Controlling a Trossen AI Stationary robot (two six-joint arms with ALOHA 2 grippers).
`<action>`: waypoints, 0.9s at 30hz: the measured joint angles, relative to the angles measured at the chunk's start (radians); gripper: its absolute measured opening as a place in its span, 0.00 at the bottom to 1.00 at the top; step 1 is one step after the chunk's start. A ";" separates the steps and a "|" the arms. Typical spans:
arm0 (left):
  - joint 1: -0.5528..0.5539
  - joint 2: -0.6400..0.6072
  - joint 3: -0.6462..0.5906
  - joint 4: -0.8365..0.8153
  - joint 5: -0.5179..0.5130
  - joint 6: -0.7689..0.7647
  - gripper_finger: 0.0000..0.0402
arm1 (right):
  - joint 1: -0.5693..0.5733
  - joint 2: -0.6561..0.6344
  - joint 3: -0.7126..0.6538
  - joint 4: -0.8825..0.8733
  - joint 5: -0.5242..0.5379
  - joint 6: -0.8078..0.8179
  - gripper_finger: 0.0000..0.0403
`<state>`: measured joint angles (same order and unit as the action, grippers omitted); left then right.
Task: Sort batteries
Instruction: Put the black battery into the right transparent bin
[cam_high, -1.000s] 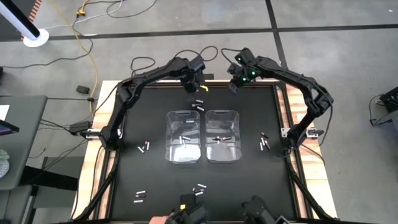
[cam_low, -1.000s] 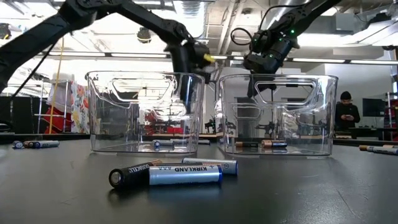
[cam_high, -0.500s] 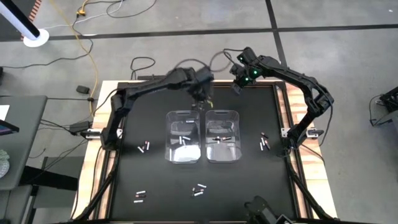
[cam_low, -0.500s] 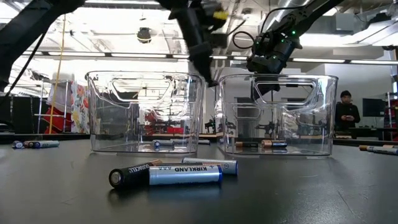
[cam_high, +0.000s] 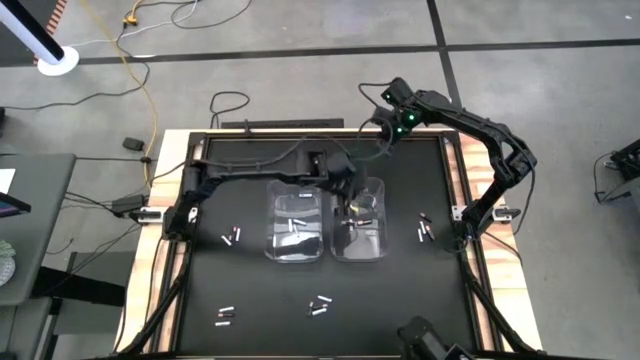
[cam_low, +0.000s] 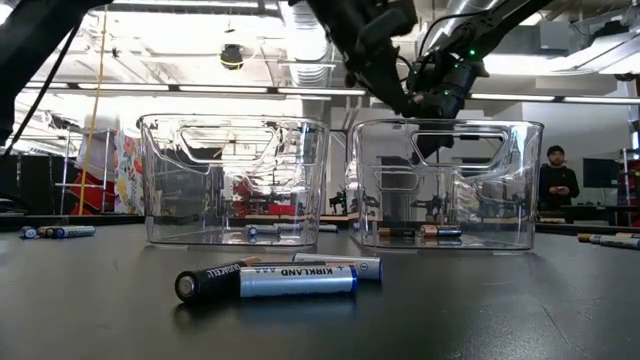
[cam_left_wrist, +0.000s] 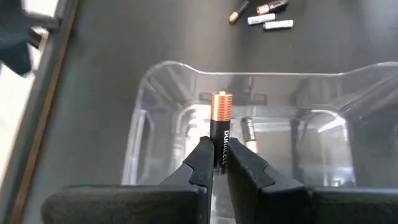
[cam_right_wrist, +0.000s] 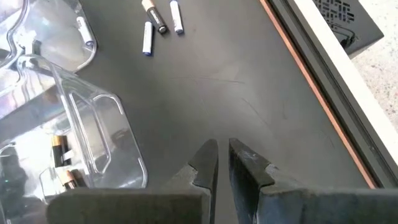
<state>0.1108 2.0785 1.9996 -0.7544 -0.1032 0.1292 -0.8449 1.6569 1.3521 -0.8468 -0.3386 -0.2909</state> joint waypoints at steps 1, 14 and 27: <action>-0.003 0.000 -0.017 0.017 0.001 -0.018 0.06 | -0.002 0.000 0.000 -0.003 0.000 0.000 0.14; -0.007 0.002 -0.253 0.238 0.072 -0.119 0.05 | -0.011 0.000 0.000 -0.019 0.000 -0.004 0.14; -0.014 0.146 -0.166 0.234 0.150 -0.186 0.05 | -0.016 0.000 0.000 -0.042 0.000 -0.022 0.14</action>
<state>0.0969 2.2246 1.8339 -0.5200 0.0468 -0.0572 -0.8604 1.6569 1.3521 -0.8891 -0.3384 -0.3128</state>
